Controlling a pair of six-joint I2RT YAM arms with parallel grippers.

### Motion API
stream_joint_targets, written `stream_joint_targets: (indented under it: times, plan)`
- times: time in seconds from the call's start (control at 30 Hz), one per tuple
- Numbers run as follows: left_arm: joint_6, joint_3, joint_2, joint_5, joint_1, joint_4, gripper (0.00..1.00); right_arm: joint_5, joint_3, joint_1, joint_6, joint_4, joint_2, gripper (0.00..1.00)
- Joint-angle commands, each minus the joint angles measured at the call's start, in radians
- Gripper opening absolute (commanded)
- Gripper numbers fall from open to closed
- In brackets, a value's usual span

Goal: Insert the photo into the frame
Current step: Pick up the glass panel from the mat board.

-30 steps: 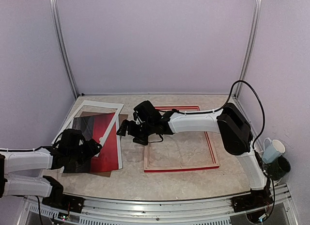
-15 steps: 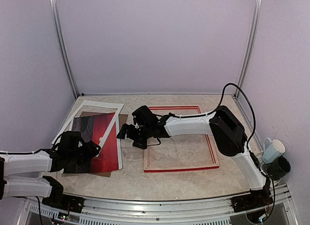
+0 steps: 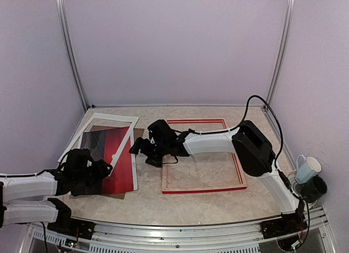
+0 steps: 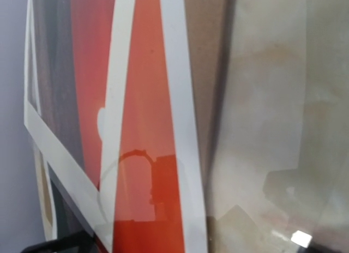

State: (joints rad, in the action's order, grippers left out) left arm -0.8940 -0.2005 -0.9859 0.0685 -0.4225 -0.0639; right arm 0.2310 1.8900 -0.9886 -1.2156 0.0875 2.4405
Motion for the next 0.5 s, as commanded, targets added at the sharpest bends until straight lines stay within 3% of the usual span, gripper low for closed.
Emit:
stream_joint_targets:
  times: [0.0,0.23,0.47]
  plan:
    - [-0.001,0.016,0.008,-0.001,-0.004,0.024,0.75,0.006,0.002,-0.012,-0.043,-0.061,0.033,0.98]
    - [0.011,0.013,-0.01,-0.017,-0.004,0.011,0.74,0.02,-0.142,-0.012,-0.099,-0.297,-0.022,0.95]
    - [0.014,0.019,-0.042,-0.035,-0.004,-0.015,0.73,0.069,-0.167,-0.012,-0.096,-0.437,-0.013,0.89]
